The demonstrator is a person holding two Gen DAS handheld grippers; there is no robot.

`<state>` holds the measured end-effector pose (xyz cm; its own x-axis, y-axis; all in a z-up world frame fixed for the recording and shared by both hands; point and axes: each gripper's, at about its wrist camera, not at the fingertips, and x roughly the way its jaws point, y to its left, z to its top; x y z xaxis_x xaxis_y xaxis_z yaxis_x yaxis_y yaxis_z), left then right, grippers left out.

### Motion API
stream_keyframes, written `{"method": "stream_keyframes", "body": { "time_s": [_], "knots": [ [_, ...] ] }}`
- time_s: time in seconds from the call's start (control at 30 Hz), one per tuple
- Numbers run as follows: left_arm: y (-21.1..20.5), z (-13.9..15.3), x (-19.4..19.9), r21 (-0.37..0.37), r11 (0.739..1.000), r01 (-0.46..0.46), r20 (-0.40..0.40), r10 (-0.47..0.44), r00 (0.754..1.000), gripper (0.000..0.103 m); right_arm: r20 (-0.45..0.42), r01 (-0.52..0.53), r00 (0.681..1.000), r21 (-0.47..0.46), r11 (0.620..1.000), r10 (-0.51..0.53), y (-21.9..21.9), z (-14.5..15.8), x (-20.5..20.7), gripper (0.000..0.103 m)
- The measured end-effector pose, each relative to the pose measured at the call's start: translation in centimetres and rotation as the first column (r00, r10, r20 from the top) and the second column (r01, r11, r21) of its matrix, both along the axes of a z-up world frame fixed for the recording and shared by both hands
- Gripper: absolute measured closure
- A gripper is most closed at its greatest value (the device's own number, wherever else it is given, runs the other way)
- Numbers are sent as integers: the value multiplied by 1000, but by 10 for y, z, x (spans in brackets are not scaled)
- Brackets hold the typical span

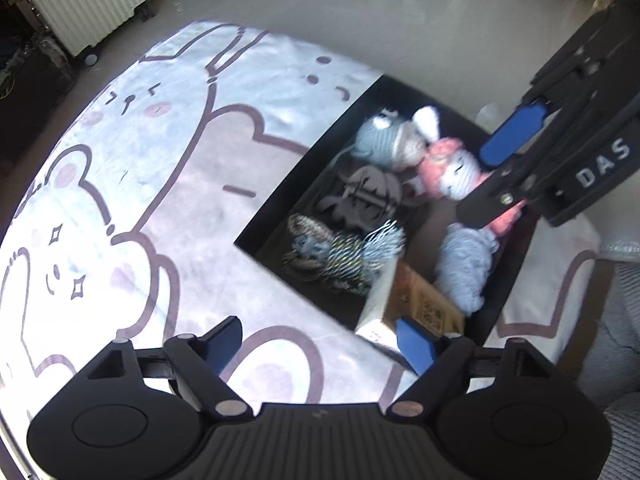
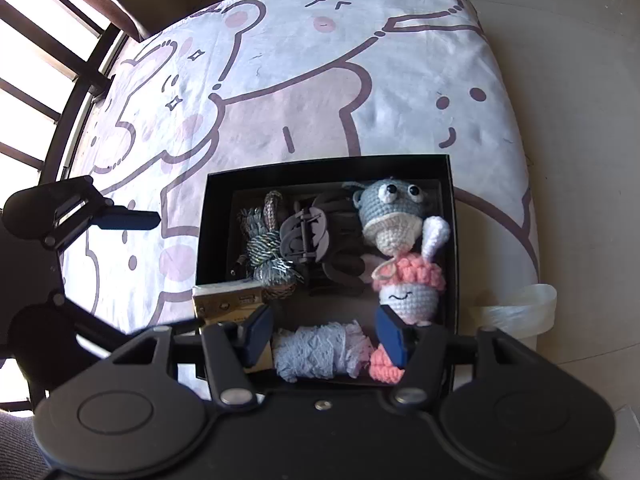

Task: Organize objects
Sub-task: 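Open the right tool to drop the cloth while the left tool releases the tissue pack, then withdraw both open tools up and away from the box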

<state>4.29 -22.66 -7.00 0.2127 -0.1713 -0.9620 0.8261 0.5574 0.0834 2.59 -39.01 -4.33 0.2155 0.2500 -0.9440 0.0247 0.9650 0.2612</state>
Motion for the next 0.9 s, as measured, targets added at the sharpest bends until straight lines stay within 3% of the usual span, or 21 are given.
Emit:
{"method": "stream_keyframes", "body": {
  "time_s": [0.07,0.13,0.37,0.5,0.6,0.7,0.9],
  "knots": [
    [-4,-3,0,30,999,8,14,-9,1000,19,0,2,1000,-2,1000,-2,0,0,0,44],
    [-10,-14,-4,106,993,46,57,-52,997,17,-3,4,1000,-5,1000,-4,0,0,1,44],
    [-22,-30,-4,172,982,76,80,-91,993,18,-14,9,1000,-11,1000,-10,0,-3,2,44],
    [-11,-22,5,104,994,22,23,-24,999,19,-16,12,1000,-13,1000,-12,-1,-3,1,44],
    [2,-7,15,12,997,-71,-15,71,997,18,-6,20,1000,-13,1000,-20,-1,0,1,44],
    [12,9,21,-71,983,-169,-41,167,985,18,27,31,999,-13,999,-31,1,10,-1,43],
    [24,38,15,-170,933,-318,-54,313,948,10,111,47,993,-65,997,-40,8,38,-6,30]
  ]
}}
